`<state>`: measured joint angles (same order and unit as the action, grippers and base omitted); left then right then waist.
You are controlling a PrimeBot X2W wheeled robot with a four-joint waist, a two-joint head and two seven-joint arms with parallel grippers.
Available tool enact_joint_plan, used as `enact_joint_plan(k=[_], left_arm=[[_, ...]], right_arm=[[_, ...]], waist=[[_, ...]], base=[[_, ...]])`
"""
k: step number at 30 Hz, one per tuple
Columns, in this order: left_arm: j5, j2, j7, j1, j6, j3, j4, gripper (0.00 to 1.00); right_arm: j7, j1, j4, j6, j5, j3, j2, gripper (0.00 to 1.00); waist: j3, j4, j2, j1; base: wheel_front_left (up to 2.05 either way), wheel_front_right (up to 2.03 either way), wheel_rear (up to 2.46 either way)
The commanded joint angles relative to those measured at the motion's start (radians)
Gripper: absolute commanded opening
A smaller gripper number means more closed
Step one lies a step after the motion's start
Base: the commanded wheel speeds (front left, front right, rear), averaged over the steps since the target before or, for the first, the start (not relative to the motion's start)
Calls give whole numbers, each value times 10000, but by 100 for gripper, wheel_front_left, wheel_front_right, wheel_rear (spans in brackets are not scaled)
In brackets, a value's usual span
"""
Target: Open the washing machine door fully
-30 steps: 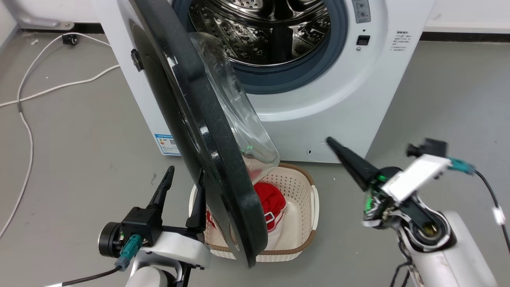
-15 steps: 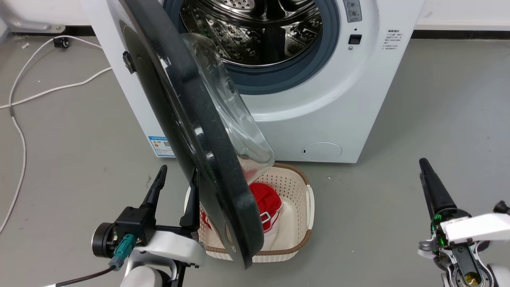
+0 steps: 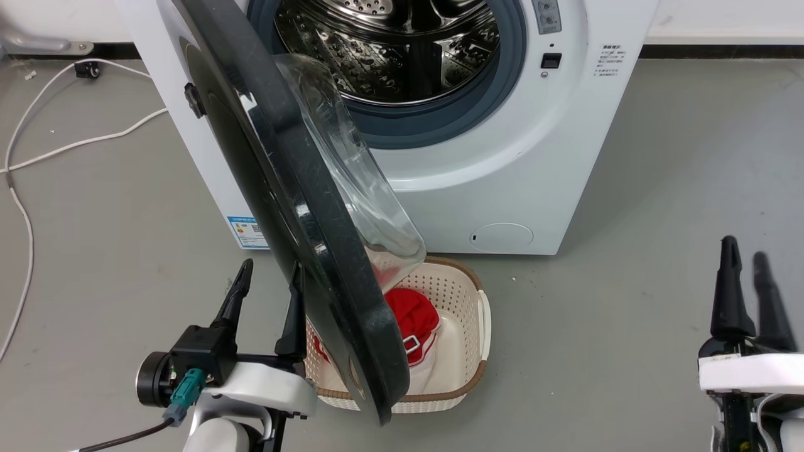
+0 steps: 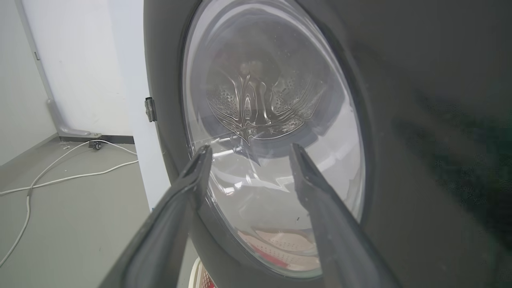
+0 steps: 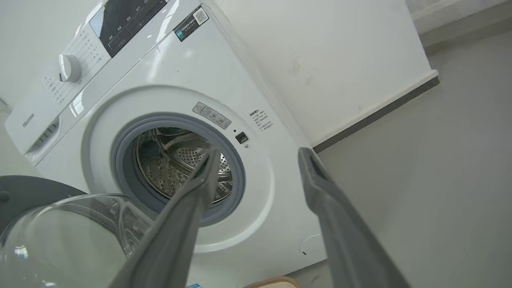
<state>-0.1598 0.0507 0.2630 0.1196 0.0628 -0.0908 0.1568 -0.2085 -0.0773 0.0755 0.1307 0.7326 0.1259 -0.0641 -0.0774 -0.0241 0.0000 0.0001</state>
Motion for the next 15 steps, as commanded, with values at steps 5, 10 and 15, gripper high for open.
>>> enact_joint_plan(k=[5,10,15], left_arm=[[80,-7,25,57,-19,100,-49,100],[91,-7,25,72,9,146,41,100],[146,-8,25,63,6,154,48,100]], right_arm=[[-299,329,-1004,-1,-4026,335,83,100],[-133,1107,-1856,-3,-7039,-59,152,100],[-91,1534,-1697,-3,-7084,-284,152,100]], waist=[[-35,55,0,-1],[-23,66,0,-1],[-5,71,0,-1]], base=[[0,0,0],[0,0,0],[0,0,0]])
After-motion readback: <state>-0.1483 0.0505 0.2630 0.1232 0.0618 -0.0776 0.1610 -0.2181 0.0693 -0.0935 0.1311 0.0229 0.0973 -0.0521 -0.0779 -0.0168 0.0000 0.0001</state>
